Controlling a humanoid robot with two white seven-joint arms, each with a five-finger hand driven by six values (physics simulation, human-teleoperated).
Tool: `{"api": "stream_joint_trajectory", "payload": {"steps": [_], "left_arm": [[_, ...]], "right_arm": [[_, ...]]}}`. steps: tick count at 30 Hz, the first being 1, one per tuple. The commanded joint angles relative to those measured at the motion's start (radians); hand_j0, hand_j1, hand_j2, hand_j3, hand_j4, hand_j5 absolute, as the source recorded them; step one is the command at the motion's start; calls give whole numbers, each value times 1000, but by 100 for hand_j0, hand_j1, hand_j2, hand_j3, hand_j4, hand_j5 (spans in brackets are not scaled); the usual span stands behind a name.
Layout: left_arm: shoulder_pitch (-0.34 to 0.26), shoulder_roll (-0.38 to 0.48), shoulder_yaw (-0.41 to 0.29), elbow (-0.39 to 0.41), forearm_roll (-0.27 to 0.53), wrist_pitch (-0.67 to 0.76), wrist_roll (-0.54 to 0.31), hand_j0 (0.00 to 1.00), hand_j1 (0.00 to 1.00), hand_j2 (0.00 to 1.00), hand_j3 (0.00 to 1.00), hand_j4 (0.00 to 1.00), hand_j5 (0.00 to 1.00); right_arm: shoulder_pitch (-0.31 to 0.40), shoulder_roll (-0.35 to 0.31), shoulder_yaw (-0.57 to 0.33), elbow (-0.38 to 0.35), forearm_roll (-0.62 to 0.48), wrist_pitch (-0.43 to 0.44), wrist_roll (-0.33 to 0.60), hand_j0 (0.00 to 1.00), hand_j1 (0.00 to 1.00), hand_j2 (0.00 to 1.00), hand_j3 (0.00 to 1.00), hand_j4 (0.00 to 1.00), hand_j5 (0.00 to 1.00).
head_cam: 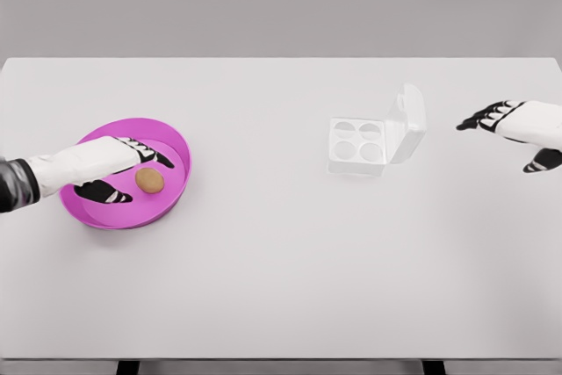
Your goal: Pack egg into the box and close the box lid
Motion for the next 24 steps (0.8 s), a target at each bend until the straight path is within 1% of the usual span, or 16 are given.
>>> {"api": "stream_joint_trajectory", "payload": {"steps": [1,3,7,19,24], "left_arm": [[0,-2,-2,1,-12,3,0,81,81,81,81,81,81],[0,-21,-1,1,-40,3,0,81,81,81,81,81,81],[-3,-22,-1,1,-65,3,0,81,81,81,81,81,81],[-9,-53,-8,4,-95,3,0,80,80,80,80,80,80],[-15,-56,-8,27,-97,3,0,80,80,80,80,80,80]], "right_arm": [[0,-3,-10,4,-5,3,0,100,100,100,100,100,100],[-3,0,-10,5,-5,3,0,100,100,100,100,100,100],[-3,8,-8,-1,-5,3,0,100,100,100,100,100,100],[-2,6,-8,-4,-5,3,0,100,100,100,100,100,100],[-2,8,-8,-6,-5,3,0,100,100,100,100,100,100]]}}
